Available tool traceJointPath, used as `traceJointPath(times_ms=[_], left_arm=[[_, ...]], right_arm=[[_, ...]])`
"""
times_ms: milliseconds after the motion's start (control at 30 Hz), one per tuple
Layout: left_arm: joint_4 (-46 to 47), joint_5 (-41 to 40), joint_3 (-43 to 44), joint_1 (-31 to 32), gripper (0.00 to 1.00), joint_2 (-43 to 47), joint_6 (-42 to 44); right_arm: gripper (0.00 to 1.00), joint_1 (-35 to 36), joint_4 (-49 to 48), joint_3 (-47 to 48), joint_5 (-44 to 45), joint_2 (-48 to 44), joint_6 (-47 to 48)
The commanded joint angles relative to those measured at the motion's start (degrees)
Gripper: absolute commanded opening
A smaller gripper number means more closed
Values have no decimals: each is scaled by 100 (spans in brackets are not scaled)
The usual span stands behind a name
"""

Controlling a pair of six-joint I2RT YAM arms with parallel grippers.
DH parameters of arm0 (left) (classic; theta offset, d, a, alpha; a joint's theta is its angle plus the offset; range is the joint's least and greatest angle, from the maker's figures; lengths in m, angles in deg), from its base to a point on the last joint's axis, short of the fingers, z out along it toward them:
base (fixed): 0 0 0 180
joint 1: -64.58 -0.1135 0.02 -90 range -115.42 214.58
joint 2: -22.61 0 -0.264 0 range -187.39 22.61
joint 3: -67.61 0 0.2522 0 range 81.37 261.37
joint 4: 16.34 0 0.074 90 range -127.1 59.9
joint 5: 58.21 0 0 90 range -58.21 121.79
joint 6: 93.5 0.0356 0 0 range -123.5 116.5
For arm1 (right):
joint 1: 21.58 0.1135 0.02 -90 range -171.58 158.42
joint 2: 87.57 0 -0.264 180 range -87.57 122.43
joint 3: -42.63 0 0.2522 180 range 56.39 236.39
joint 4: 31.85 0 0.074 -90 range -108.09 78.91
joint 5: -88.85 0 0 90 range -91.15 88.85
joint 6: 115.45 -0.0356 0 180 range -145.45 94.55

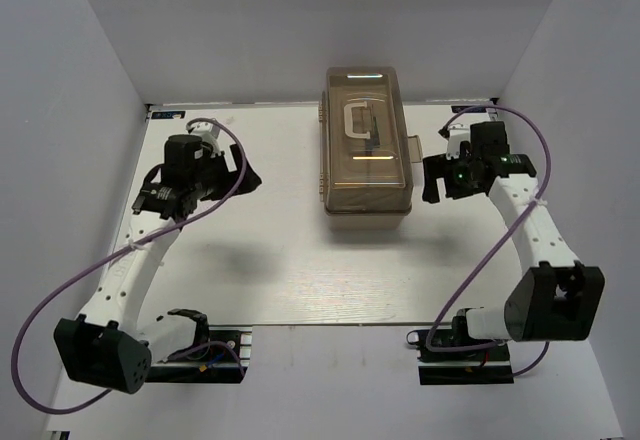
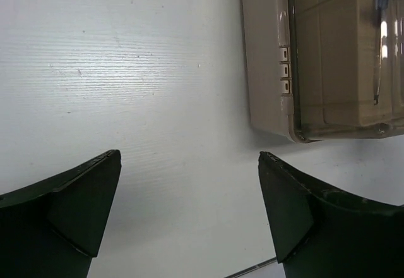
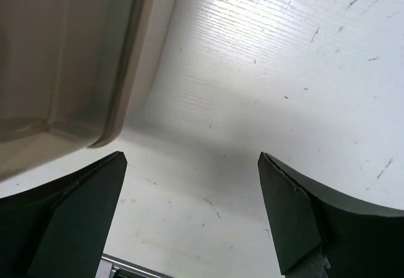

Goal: Sort the tools into containers

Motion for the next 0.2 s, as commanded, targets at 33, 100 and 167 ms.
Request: traceJointPath(times_ms=[33, 100, 167], left_arm=[[87, -178, -159, 29, 100, 521, 408], [87, -178, -299, 29, 100, 627, 461], [158, -178, -352, 29, 100, 785, 461]], right_arm=[[91, 49, 144, -140, 55, -544, -90], [91, 58, 188, -333, 116, -826, -89], [91, 40, 171, -422, 73, -1167, -186]])
